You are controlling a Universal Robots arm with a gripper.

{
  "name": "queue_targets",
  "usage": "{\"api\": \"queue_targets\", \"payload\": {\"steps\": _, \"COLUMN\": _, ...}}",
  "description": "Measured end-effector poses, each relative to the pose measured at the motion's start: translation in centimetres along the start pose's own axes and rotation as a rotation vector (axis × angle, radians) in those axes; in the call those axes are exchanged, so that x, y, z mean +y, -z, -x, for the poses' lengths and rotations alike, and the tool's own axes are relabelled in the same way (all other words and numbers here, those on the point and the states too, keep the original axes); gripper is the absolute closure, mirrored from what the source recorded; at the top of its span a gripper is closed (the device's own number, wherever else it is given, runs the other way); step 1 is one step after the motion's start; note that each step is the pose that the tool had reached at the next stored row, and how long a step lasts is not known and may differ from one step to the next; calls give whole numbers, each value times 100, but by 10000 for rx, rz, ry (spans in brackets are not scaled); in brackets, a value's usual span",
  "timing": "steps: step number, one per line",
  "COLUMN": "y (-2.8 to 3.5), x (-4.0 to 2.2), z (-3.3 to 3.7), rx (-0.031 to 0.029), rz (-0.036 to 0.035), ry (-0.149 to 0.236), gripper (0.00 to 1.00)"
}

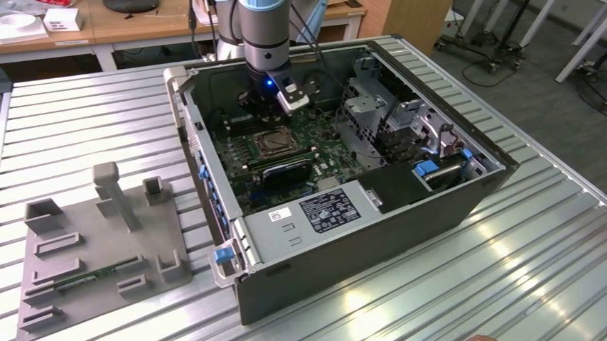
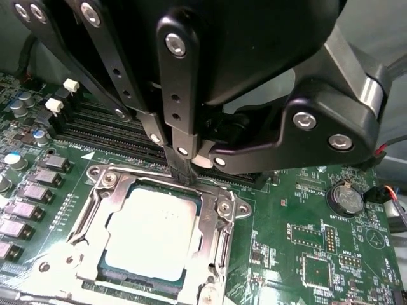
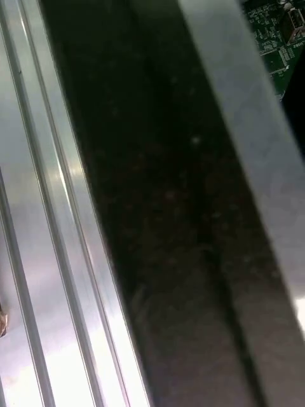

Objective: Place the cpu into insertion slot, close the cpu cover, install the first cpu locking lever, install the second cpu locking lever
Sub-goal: 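Install the first cpu locking lever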

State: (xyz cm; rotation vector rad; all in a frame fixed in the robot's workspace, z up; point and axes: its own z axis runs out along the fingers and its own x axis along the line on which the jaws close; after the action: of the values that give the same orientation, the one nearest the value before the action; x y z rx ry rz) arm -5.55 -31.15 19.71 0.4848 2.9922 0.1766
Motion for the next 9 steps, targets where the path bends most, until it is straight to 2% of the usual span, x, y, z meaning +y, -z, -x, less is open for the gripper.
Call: {"api": "queue_targets", "payload": {"steps": 9, "y": -18, "x": -14, "z": 1, "rx": 0, "rz": -1, "ry": -7, "gripper": 89}}
